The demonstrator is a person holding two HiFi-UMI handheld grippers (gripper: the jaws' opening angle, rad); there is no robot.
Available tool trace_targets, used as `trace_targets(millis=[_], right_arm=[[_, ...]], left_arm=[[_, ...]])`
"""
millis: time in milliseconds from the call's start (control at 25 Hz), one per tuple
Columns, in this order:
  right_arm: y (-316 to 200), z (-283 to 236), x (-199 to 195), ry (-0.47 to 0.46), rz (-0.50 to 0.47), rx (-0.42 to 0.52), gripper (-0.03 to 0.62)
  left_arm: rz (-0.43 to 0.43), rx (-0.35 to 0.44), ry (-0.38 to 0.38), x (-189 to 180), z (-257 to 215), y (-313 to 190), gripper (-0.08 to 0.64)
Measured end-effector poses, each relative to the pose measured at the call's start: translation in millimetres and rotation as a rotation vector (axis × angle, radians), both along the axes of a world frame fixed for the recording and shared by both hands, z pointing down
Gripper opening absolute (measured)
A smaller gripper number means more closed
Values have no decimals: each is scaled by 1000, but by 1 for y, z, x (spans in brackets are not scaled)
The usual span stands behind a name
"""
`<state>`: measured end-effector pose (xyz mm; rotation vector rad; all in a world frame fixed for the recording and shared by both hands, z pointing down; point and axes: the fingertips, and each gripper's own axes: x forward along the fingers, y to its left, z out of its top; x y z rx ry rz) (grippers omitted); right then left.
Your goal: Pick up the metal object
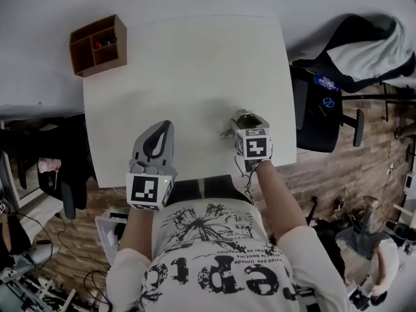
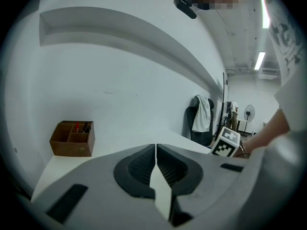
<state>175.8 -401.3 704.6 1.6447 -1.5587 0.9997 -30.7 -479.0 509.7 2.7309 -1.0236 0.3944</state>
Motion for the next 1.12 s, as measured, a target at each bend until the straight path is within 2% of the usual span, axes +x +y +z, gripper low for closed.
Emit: trace_targets(millis=[360,480,800,1120], right_arm=[[0,1,1,-12,-38,-59,281],[-3,-11,-3,3,-74,-29,281],[-46,-114,-23,7,-153,261,281],[-74,-246,-29,84,-222,633,281]], left_arm=[[-14,7,3,3,-4,2,12],[-25,31,-10,-3,-9,1,12],[-75,99,-11,-8,-43,-14,12],[-87,219,27,-4,-104,-26,12]])
